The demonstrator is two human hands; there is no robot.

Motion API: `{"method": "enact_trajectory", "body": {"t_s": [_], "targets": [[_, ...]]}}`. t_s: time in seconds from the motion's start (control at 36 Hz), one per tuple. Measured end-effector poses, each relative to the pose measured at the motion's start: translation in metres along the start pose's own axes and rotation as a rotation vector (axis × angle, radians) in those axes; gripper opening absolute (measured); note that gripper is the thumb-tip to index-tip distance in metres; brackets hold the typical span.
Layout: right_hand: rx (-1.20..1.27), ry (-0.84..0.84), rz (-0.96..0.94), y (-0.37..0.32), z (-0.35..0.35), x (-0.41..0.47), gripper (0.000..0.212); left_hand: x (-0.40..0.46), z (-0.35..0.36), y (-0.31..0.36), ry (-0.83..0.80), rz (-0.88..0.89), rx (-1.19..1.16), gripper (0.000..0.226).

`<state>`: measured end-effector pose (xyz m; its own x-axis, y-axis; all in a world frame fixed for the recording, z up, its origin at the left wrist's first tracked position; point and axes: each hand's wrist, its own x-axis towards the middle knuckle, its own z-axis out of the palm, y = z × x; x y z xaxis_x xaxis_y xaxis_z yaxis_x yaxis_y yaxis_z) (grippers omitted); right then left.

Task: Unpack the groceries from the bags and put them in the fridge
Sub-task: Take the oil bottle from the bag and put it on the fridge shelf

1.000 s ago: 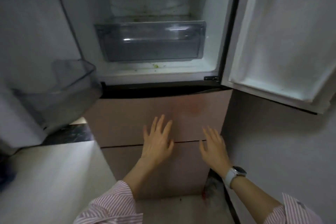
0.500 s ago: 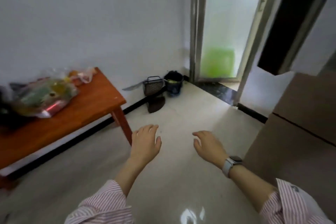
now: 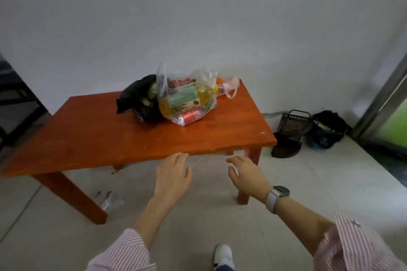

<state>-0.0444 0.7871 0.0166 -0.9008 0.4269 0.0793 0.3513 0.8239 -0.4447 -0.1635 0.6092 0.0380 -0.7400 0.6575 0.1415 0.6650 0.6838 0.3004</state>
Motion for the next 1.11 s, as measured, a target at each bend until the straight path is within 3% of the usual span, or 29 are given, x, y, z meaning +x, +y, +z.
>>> {"method": "enact_trajectory", "body": {"t_s": [0.22,0.33,0.44,0.53,0.61,0.69,0.78,0.92,1.03,1.11], "targets": [[0.026,0.040,-0.084,0.002,0.000,0.192,0.034,0.171,-0.013,-0.044,0.100,0.005,0.004,0.039],[0.047,0.153,-0.177,0.000,-0.008,0.267,0.033,0.243,-0.023,-0.053,0.225,0.131,0.041,0.031],[-0.084,0.209,-0.310,-0.001,-0.018,0.327,0.049,0.301,-0.028,-0.058,0.312,0.271,0.156,0.031],[-0.257,0.059,-0.373,0.006,-0.022,0.380,0.054,0.355,-0.020,-0.065,0.228,0.305,0.191,0.029],[-0.547,-0.040,-0.418,0.023,-0.019,0.421,0.066,0.395,-0.005,-0.066,0.039,0.323,0.220,0.039],[-0.683,-0.110,-0.293,0.043,-0.021,0.444,0.082,0.422,0.015,-0.068,-0.099,0.370,0.217,0.049],[-0.702,-0.085,-0.172,0.067,-0.021,0.447,0.063,0.441,0.037,-0.070,-0.179,0.458,0.198,0.054],[-0.654,-0.035,-0.232,0.081,-0.019,0.450,0.022,0.463,0.064,-0.066,-0.151,0.568,0.176,0.045],[-0.496,0.115,-0.283,0.094,-0.019,0.444,0.009,0.472,0.075,-0.063,-0.117,0.684,0.043,0.022],[-0.342,0.167,-0.246,0.109,-0.014,0.427,0.012,0.469,0.087,-0.064,-0.042,0.757,-0.064,0.018]]}}
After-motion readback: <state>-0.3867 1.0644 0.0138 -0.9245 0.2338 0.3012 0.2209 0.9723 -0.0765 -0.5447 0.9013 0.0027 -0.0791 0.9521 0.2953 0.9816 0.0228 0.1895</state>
